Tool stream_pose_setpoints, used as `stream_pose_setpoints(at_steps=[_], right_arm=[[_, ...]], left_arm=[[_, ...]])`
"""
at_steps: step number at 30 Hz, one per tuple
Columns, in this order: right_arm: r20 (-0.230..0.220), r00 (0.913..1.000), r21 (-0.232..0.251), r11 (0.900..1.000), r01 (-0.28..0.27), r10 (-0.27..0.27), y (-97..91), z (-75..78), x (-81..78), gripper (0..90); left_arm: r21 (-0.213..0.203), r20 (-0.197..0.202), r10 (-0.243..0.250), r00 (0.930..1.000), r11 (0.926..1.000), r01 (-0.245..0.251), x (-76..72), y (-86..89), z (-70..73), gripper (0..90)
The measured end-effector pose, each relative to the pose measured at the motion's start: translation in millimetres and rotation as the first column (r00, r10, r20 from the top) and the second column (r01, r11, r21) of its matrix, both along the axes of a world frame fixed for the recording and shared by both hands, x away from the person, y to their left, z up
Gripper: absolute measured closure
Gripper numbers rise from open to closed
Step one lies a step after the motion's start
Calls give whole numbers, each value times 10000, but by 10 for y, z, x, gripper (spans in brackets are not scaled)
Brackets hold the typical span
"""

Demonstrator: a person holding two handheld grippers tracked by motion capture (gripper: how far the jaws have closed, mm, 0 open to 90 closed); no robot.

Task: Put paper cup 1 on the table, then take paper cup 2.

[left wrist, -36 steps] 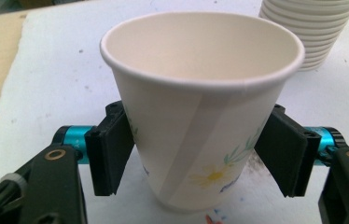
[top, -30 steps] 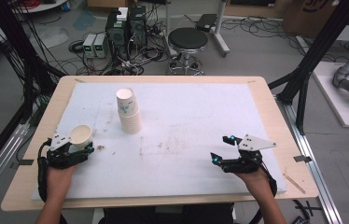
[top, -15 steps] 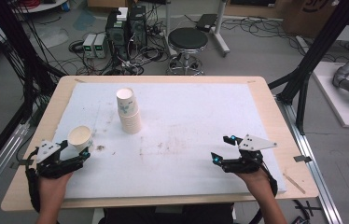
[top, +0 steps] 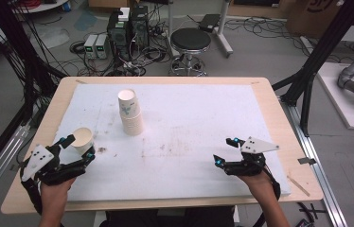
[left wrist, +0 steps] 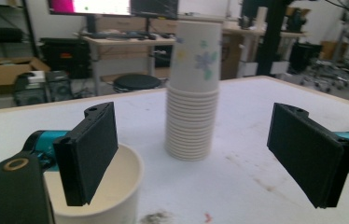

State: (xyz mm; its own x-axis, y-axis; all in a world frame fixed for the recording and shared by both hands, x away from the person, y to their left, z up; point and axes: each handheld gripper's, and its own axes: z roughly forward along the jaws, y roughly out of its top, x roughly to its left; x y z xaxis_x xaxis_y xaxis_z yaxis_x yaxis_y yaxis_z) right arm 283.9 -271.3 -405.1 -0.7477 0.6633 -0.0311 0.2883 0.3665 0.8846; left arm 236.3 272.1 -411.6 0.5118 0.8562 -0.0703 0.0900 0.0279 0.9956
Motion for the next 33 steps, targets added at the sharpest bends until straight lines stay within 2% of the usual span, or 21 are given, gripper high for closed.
stream_pose_setpoints(at_steps=[2, 5, 15, 18, 28, 30, 33], right_arm=[[62, 9999, 68, 9999, 120, -120, -22, 6, 0, 221], [127, 9996, 94, 9997, 242, -243, -40, 9, 13, 218], [111, 9992, 149, 9991, 395, -397, -74, -2, -23, 218], [40, 9989, 160, 9987, 475, -476, -94, -9, -30, 218], [50, 9994, 104, 9993, 356, -357, -87, -19, -24, 218], [34, 9995, 80, 9995, 309, -309, -97, -34, -37, 218], [68, 9994, 206, 9992, 339, -341, -125, -20, -50, 218]], left_arm=[[132, 24, -156, 9999, 9998, 155, 8, -33, 3, 162], [108, 21, -315, 9995, 9994, 315, 30, -54, 2, 162], [111, -106, -399, 9991, 9991, 400, 82, -81, -17, 163], [244, -188, -477, 9987, 9985, 482, 92, -109, -25, 163], [207, -341, -513, 9981, 9984, 521, 92, -136, -9, 163], [130, -395, -612, 9973, 9980, 617, 105, -163, 3, 163], [328, -521, -859, 9949, 9956, 877, 155, -242, 36, 164]])
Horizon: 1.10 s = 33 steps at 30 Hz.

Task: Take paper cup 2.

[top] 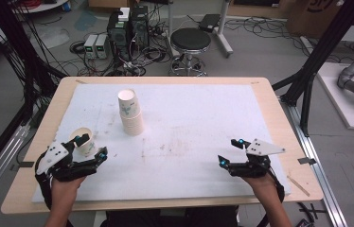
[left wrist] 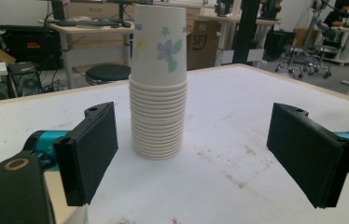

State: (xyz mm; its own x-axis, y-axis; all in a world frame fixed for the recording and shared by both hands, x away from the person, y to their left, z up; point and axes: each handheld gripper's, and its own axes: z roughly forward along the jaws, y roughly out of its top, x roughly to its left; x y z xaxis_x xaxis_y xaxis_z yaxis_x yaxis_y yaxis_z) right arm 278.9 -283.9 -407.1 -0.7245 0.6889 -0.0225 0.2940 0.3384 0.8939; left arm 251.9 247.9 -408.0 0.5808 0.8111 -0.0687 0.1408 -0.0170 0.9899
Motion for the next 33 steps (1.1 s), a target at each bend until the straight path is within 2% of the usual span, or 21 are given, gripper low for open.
stream_pose_setpoints(at_steps=[6, 13, 17, 25, 29, 33], right_arm=[[1, 10000, -22, 10000, -11, 11, 2, 5, 8, 218], [-6, 10000, 5, 10000, -35, 35, -14, 0, 8, 218], [-33, 10000, 19, 10000, 22, -22, -38, -7, 8, 218], [-64, 10000, 45, 10000, 13, -12, -35, -4, 4, 218], [-22, 10000, 68, 10000, 23, -23, -38, -1, 6, 218], [-32, 10000, 62, 10000, 18, -18, -43, -3, 7, 218]], left_arm=[[47, -344, -611, 9975, 9981, 613, 245, -144, 137, 163], [330, -290, -654, 9974, 9973, 663, 510, -274, 365, 163], [539, -340, -561, 9978, 9969, 579, 634, -324, 446, 163], [823, -789, 118, 9968, 9966, -53, 914, -383, 536, 163], [1014, -1011, 210, 9947, 9948, -107, 1075, -432, 597, 163], [1101, -1011, 218, 9946, 9939, -106, 1195, -499, 654, 163]])
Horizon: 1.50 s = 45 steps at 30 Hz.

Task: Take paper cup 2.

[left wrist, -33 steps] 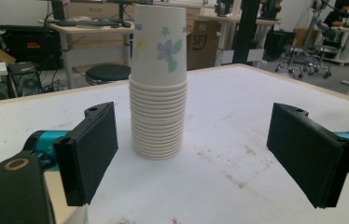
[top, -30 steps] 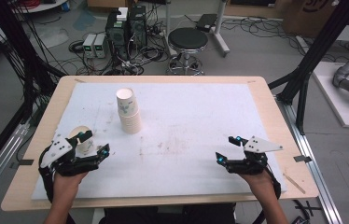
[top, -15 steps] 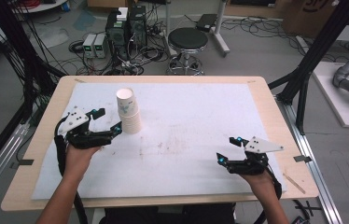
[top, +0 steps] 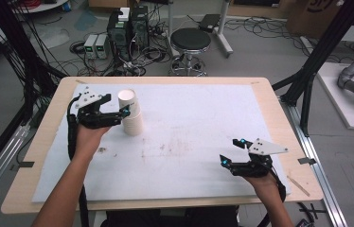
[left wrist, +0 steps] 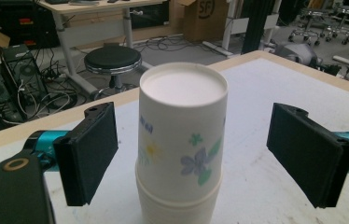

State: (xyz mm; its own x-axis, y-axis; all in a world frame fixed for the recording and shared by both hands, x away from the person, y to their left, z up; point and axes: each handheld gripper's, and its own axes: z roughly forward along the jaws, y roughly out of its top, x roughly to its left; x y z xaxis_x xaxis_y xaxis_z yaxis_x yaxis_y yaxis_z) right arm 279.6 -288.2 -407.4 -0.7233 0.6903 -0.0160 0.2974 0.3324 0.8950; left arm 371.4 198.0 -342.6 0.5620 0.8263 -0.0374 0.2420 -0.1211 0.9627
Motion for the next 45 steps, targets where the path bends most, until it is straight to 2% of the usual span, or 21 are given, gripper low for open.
stream_pose_setpoints(at_steps=[16, 19, 22, 25, 30, 35, 41, 45], right_arm=[[-86, 10000, 40, 10000, -25, 25, -4, -6, 6, 218], [-83, 10000, 48, 10000, -2, 3, -15, -7, 9, 218], [-112, 9999, 62, 10000, 25, -25, -25, -10, 8, 219], [-105, 9999, 72, 10000, 25, -24, -26, -14, 15, 218], [-120, 9999, 41, 10000, 11, -11, -20, -13, 14, 218], [-142, 9999, 69, 10000, 23, -22, -20, -11, 13, 219], [-179, 9998, 52, 10000, -16, 17, -7, -11, 12, 218], [-137, 9999, 90, 10000, -35, 36, -4, -2, 8, 219]], left_arm=[[279, -524, 144, 9985, 9995, -129, 345, -172, -81, 177], [380, -468, 159, 9988, 9992, -142, 362, -182, -94, 204], [299, -436, 67, 9990, 9995, -54, 363, -171, -93, 262], [402, -294, -69, 9995, 9992, 81, 354, -177, -80, 330], [372, -244, -102, 9996, 9992, 111, 354, -184, -56, 332], [283, -55, -49, 10000, 9996, 50, 344, -169, 49, 334], [157, 416, -50, 9991, 9999, 43, 308, -145, 275, 341], [-150, 767, -39, 9970, 9999, 51, 249, -106, 444, 347]])
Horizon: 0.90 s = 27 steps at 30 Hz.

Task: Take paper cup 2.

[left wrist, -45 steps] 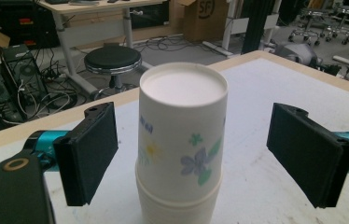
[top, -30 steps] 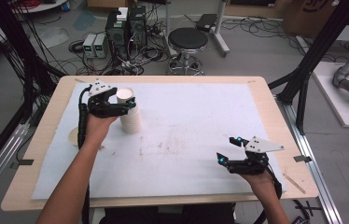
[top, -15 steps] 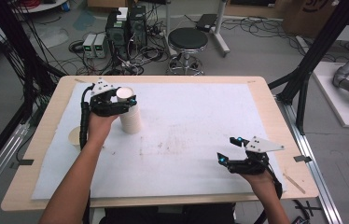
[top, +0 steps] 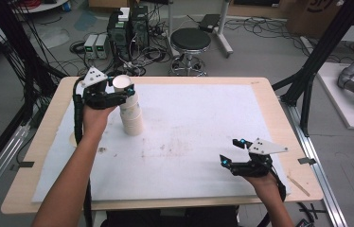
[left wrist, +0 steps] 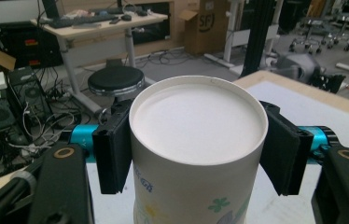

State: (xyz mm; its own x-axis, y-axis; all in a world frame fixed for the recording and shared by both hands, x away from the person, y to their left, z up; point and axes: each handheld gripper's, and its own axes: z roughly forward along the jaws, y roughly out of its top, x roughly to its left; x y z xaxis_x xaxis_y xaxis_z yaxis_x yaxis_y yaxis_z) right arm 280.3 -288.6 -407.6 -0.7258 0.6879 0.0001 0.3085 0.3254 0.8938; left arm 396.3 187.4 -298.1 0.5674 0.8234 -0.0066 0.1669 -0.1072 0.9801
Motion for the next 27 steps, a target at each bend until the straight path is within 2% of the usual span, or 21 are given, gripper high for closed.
stream_pose_setpoints(at_steps=[8, 10, 13, 15, 19, 23, 27], right_arm=[[19, 10000, 5, 10000, -15, 15, 9, 13, -7, 219], [80, 10000, 18, 10000, -31, 31, 12, 17, -7, 219], [90, 10000, 16, 10000, -31, 31, 14, 19, -8, 218], [81, 10000, -15, 10000, -37, 37, 13, 16, -6, 219], [57, 10000, -42, 10000, -5, 5, 5, 10, 0, 219], [19, 10000, -82, 10000, -36, 37, 7, 8, 6, 218], [32, 10000, -74, 10000, -39, 39, 17, 21, 9, 219]], left_arm=[[-450, 791, -280, 9965, 9985, 317, -172, 24, 381, 355], [-626, 835, -434, 9956, 9968, 487, -214, 11, 426, 358], [-930, 676, -934, 9933, 9907, 995, -283, -31, 445, 359], [-1191, 622, -1323, 9893, 9831, 1390, -337, -71, 418, 359], [-1299, 461, -2100, 9766, 9681, 2143, -456, -176, 289, 359], [-1062, 348, -2683, 9627, 9568, 2705, -585, -300, 110, 359], [-933, 185, -2944, 9555, 9510, 2949, -651, -374, -34, 359]])
